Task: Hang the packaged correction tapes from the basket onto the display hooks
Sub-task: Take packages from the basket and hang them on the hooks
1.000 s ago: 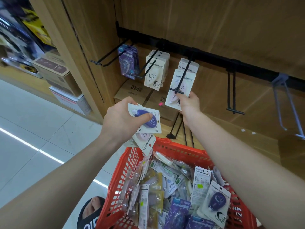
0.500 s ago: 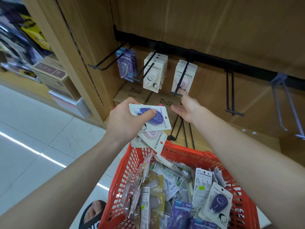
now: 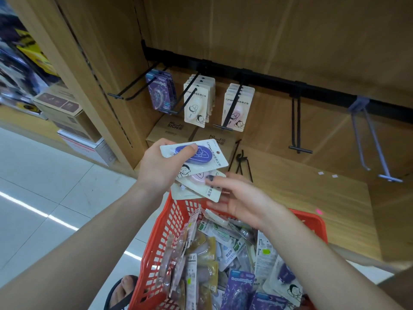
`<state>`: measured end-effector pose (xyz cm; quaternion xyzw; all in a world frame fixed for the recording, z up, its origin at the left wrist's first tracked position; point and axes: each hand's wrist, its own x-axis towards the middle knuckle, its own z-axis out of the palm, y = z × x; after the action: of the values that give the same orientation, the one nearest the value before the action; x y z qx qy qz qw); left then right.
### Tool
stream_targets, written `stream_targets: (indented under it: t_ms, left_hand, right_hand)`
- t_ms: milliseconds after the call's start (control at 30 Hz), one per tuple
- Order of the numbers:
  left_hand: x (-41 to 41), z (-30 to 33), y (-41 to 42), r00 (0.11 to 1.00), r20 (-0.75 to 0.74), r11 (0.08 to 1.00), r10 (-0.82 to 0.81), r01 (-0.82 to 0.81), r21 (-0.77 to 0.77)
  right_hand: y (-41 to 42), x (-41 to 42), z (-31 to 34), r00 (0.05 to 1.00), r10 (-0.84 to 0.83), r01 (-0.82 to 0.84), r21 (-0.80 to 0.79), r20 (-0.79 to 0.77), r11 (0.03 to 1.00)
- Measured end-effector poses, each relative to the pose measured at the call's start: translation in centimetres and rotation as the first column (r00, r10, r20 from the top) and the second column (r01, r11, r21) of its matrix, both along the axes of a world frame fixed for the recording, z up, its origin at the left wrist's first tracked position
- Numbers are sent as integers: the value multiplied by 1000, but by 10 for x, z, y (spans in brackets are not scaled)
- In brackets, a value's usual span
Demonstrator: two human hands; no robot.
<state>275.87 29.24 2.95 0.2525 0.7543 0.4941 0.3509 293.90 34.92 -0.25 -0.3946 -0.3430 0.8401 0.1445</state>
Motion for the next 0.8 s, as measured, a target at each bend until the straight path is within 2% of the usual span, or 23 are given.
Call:
stream_targets:
  t_ms: [267, 500, 667, 800]
  left_hand:
    - [4, 2, 0, 1000, 19, 1000, -23, 23, 16]
    - [6, 5, 0, 989, 146, 995, -20, 6, 95]
    - [4, 6, 1, 974, 222, 990, 42, -71, 124]
    - [3, 5, 2, 977, 203, 990, 72, -95, 106]
  right_hand:
    - [-7, 2, 1, 997, -59, 54, -91, -55, 994]
    - [-10, 2, -4, 953, -263, 239, -161, -150, 958]
    - [-13, 3, -5, 903, -385, 354, -181, -188, 918]
    - [-13, 5, -3, 891, -417, 391, -168, -176, 905]
